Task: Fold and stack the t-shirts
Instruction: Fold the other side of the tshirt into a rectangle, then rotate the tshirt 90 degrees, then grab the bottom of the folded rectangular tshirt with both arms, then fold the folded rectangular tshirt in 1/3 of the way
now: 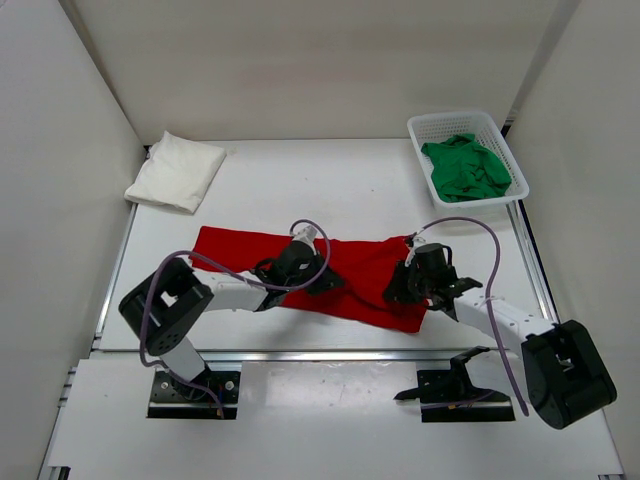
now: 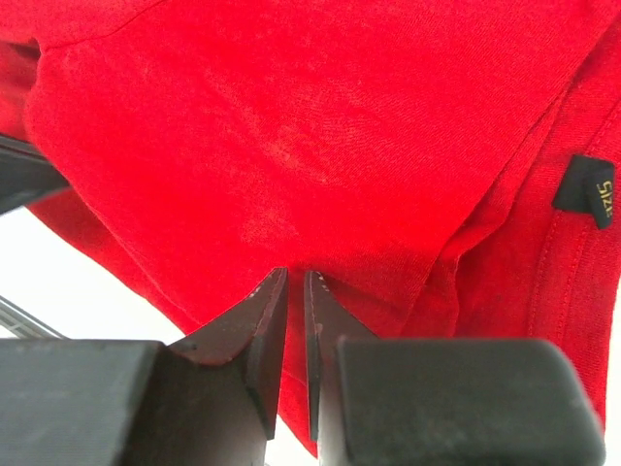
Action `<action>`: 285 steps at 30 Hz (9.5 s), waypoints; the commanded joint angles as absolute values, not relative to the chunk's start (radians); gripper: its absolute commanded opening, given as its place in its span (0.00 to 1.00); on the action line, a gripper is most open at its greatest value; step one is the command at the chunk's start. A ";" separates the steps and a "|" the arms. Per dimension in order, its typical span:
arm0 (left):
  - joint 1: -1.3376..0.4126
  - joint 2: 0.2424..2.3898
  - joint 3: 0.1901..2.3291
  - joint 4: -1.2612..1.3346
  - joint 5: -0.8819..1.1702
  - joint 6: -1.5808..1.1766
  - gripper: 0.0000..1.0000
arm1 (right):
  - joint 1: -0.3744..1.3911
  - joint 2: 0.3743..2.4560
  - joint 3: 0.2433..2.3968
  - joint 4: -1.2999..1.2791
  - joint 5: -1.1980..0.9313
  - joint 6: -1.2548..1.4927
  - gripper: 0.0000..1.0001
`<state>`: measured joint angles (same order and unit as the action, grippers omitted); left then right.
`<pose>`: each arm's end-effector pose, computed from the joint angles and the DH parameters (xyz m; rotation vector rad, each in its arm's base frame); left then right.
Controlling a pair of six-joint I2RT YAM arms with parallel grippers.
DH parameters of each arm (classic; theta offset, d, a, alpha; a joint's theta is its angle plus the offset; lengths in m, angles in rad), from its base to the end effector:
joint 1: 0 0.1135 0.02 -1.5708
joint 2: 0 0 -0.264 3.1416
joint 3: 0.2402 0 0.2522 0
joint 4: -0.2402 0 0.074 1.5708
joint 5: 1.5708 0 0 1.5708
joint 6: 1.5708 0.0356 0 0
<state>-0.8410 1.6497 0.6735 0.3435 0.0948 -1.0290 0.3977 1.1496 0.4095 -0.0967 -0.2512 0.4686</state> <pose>0.2082 -0.2378 0.1427 -0.1710 2.4407 -1.0663 0.1866 0.0880 0.1530 -0.0325 2.4932 0.6873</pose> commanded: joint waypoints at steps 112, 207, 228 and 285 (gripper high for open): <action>-0.113 1.547 0.439 0.599 0.357 -1.105 0.33 | 0.127 1.546 0.799 0.032 -0.249 0.453 0.26; -0.699 1.201 0.380 -0.158 0.336 -0.575 0.53 | 0.656 0.848 0.176 -0.167 -0.261 0.787 0.32; -0.723 0.959 0.371 -0.296 0.399 -0.692 0.00 | 0.874 0.701 0.228 -0.323 -0.213 0.927 0.00; -0.528 1.678 0.608 0.356 0.327 -0.853 0.31 | 0.330 1.548 0.537 0.143 -0.390 0.450 0.00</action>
